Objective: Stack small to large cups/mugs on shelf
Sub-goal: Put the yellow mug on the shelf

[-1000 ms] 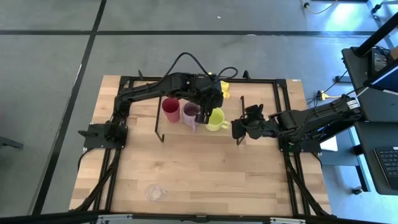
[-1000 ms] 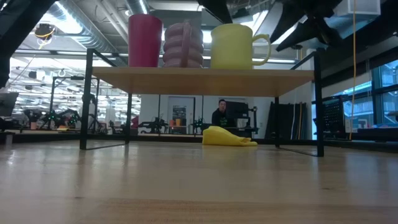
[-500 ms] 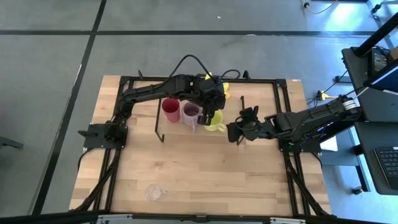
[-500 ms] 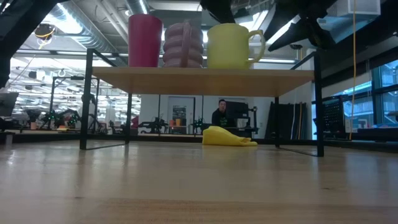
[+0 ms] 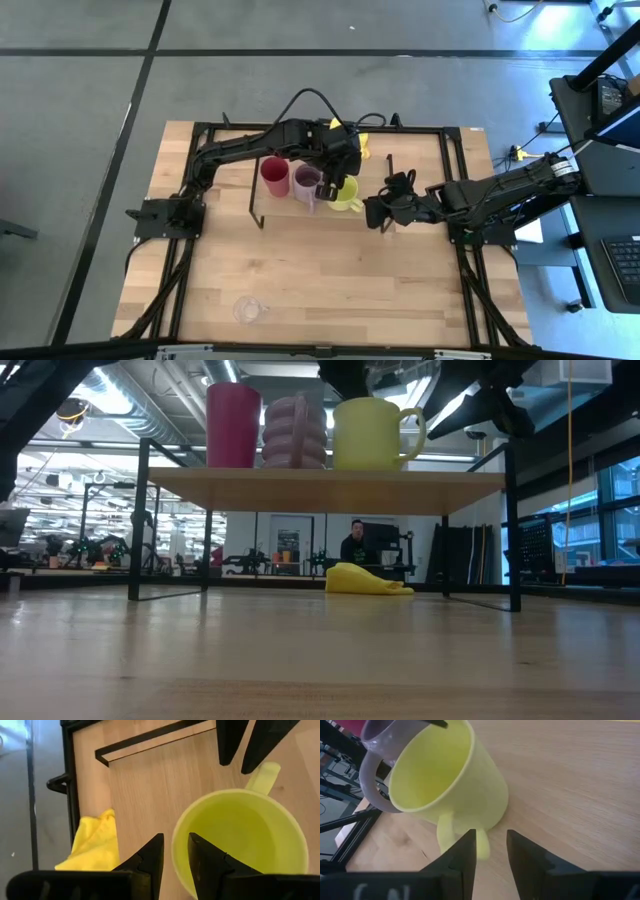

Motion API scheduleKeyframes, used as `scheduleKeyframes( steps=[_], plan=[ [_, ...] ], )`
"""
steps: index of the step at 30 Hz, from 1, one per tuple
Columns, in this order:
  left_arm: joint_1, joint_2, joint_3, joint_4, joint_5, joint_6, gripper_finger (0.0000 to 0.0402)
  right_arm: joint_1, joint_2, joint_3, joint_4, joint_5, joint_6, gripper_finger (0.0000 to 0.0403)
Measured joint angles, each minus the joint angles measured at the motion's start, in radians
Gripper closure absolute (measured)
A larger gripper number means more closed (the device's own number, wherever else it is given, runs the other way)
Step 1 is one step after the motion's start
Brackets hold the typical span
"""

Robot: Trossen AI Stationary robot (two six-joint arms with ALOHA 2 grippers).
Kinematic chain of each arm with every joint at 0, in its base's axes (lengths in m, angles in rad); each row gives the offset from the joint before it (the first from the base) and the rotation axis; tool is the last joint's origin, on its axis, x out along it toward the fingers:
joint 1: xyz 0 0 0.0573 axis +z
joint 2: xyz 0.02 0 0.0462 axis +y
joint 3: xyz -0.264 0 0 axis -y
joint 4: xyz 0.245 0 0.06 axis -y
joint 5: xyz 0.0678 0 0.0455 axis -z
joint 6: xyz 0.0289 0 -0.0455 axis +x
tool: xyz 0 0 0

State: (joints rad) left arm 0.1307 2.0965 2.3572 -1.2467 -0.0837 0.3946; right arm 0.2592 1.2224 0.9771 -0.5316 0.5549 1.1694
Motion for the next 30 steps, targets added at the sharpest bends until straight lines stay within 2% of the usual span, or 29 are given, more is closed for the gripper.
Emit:
scheduleKeyframes(
  steps=[30],
  plan=[
    [0.024,0.052,-0.002,0.081,0.009,0.053,0.0319,0.000,0.000,0.000,0.070,0.002,0.000,0.0292]
  ],
)
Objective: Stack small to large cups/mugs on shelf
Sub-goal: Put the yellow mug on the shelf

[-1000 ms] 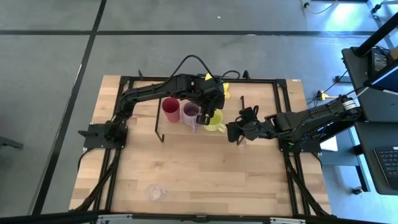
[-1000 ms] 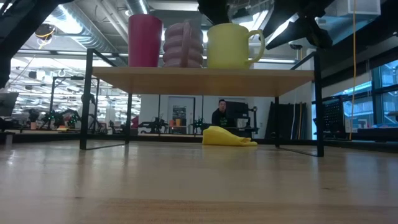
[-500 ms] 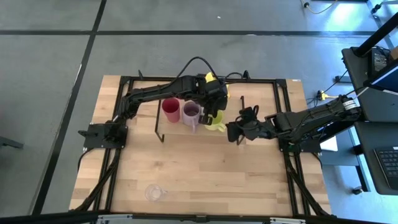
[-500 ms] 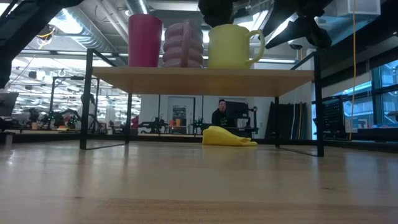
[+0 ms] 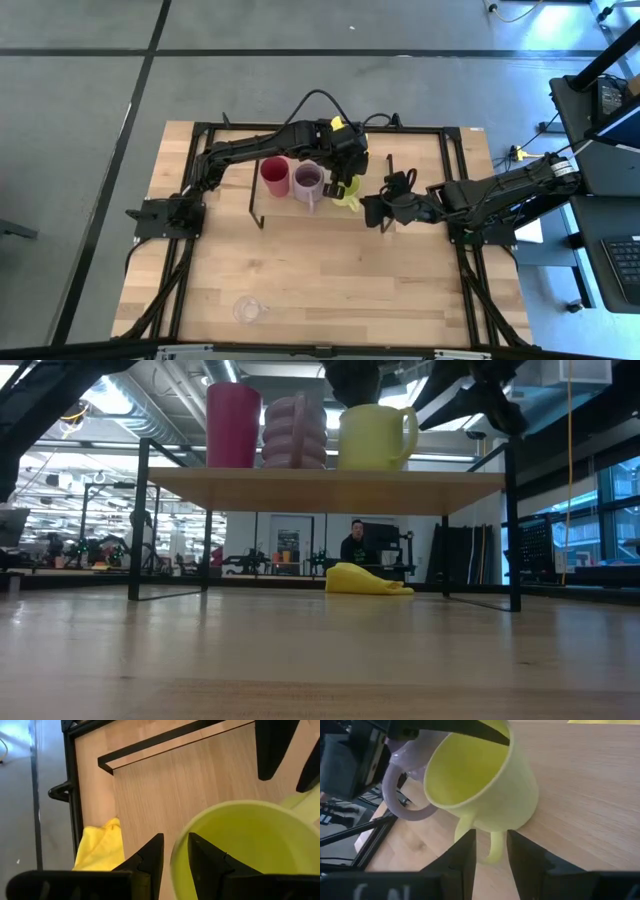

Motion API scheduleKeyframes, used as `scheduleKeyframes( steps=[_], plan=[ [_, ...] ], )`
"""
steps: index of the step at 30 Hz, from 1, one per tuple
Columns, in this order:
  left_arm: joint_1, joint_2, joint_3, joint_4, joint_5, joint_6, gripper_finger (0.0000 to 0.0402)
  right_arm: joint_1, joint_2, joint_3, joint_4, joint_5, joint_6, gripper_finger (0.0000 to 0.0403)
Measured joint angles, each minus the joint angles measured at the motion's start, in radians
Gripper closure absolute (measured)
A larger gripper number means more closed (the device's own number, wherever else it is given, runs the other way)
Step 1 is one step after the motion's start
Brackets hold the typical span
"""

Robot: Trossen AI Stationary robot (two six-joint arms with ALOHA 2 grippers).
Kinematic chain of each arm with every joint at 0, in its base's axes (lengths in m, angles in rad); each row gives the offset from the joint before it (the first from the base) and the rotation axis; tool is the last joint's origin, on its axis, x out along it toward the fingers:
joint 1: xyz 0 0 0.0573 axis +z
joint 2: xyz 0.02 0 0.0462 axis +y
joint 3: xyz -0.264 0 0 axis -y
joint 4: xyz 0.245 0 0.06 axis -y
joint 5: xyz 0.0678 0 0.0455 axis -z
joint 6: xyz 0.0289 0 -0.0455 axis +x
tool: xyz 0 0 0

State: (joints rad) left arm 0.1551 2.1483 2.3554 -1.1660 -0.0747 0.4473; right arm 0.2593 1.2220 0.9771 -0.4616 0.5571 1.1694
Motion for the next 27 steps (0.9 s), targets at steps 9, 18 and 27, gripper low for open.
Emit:
scheduleKeyframes(
  steps=[9,18,27],
  plan=[
    [0.000,0.000,0.000,0.017,0.015,-0.001,0.0319,0.000,0.077,0.000,0.078,-0.038,-0.001,0.0292],
    [-0.006,0.000,0.000,0.046,0.040,-0.007,0.0319,0.001,0.081,0.000,0.123,-0.046,-0.016,0.0292],
    [-0.008,0.000,0.000,0.042,0.033,-0.022,0.0319,0.001,0.081,0.000,0.136,-0.046,-0.026,0.0292]
  ],
)
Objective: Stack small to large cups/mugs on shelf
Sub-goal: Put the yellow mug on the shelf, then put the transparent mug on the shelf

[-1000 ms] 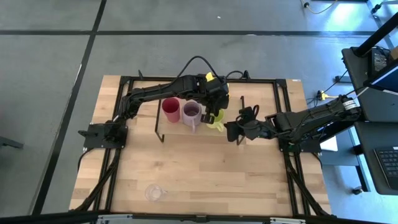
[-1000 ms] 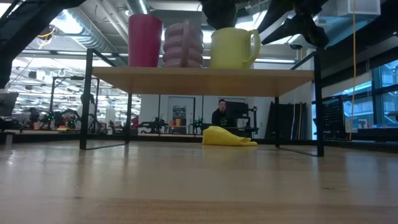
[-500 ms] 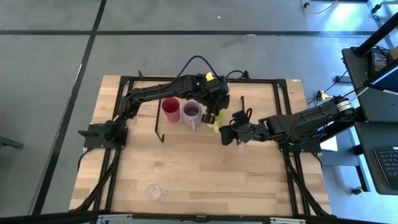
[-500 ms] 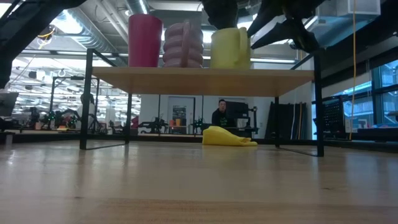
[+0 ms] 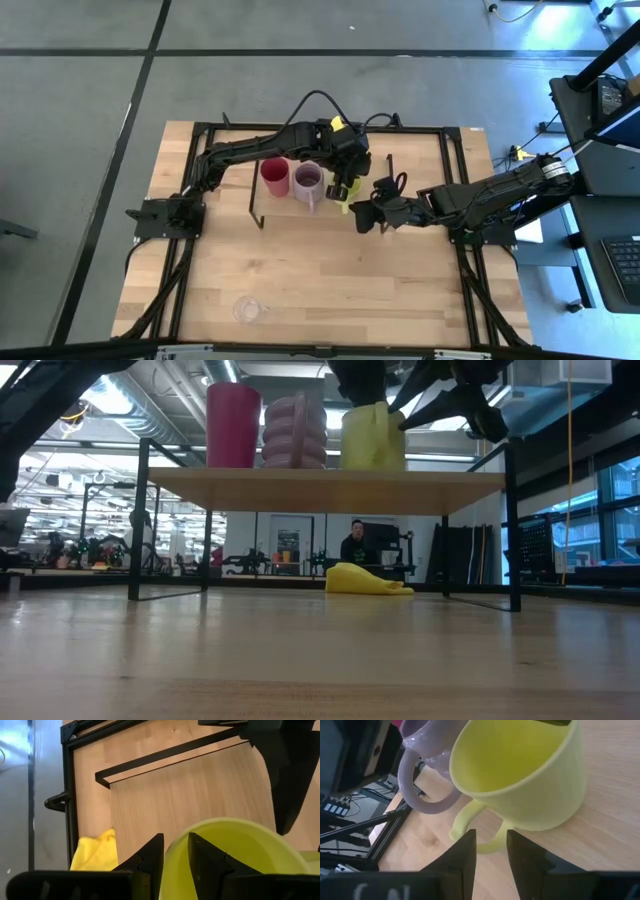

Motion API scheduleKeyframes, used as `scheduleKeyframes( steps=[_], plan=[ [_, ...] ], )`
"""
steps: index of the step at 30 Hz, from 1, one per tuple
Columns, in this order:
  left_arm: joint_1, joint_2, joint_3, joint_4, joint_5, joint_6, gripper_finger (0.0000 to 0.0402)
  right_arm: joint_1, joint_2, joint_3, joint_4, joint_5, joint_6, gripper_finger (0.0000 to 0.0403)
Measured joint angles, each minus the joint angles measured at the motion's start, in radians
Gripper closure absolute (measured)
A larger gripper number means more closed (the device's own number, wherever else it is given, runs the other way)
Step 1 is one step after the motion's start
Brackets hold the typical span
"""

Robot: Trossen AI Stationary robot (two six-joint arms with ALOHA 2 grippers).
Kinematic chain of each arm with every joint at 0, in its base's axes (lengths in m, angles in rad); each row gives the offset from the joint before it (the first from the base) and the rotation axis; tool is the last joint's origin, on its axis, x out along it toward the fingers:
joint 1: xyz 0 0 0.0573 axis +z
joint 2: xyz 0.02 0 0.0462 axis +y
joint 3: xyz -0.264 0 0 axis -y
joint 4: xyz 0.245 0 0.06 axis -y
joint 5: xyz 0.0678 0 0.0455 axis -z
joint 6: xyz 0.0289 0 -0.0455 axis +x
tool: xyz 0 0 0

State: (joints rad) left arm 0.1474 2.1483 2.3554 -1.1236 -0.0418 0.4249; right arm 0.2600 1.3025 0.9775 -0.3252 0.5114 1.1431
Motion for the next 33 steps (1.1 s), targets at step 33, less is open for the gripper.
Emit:
scheduleKeyframes(
  steps=[33],
  plan=[
    [-0.053,-0.170,0.000,-0.053,0.027,-0.185,0.0319,-0.029,-0.188,0.089,-0.085,-0.029,-0.253,0.0292]
  ],
)
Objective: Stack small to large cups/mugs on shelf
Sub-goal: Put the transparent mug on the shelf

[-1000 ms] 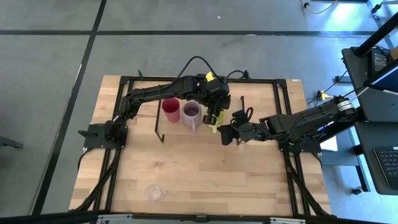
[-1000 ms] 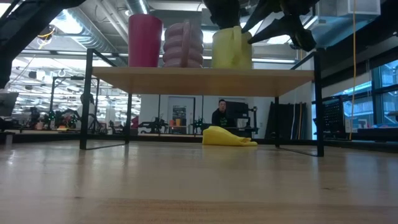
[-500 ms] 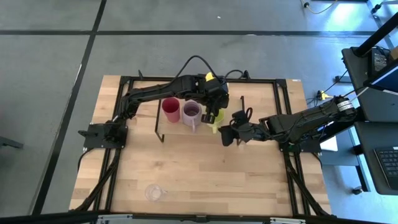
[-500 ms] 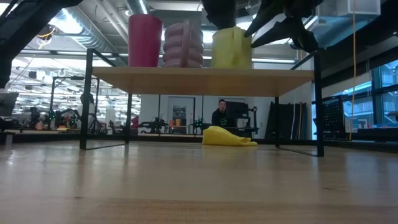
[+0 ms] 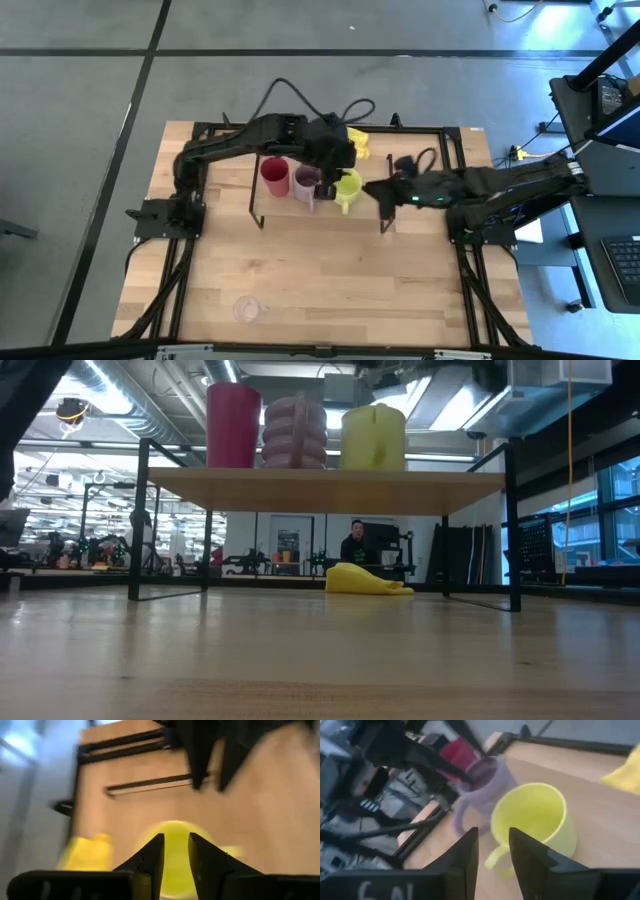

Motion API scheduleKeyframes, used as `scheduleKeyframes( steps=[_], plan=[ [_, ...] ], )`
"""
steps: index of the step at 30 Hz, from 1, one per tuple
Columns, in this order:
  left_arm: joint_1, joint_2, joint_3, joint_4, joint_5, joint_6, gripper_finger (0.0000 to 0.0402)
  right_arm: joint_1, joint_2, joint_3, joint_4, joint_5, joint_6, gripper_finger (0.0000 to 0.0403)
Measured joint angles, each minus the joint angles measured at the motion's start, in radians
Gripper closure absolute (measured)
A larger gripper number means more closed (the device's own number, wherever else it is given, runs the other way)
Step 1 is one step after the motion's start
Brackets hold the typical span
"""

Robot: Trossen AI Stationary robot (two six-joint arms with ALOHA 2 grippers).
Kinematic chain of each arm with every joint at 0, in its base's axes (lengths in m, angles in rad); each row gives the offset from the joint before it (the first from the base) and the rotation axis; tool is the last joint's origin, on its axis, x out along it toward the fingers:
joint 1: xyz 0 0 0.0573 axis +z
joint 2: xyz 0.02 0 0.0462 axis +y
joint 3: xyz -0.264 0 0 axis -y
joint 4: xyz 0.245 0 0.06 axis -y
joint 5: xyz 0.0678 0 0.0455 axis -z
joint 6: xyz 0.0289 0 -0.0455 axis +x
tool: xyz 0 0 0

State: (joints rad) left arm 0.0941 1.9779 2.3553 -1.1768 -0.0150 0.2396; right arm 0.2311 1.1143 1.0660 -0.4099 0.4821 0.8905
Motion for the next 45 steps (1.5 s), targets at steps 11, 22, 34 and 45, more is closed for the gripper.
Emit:
scheduleKeyframes(
  steps=[11,22,34,45],
  plan=[
    [-0.397,-0.026,-0.082,-0.293,-0.258,-0.298,0.0319,0.342,0.082,-0.026,-0.067,0.158,0.200,0.0292],
    [-0.765,-0.323,-0.469,-0.266,-0.472,-1.177,0.0319,0.369,0.085,-0.026,-0.053,0.121,0.162,0.0292],
    [-1.147,-0.387,-0.971,-0.079,-0.404,-1.980,0.0319,0.492,0.145,-0.026,0.039,0.194,0.306,0.0292],
    [-1.190,-0.340,-1.044,0.125,-0.325,-2.431,0.0319,0.497,0.308,-0.026,0.295,0.206,0.309,0.0292]
  ],
)
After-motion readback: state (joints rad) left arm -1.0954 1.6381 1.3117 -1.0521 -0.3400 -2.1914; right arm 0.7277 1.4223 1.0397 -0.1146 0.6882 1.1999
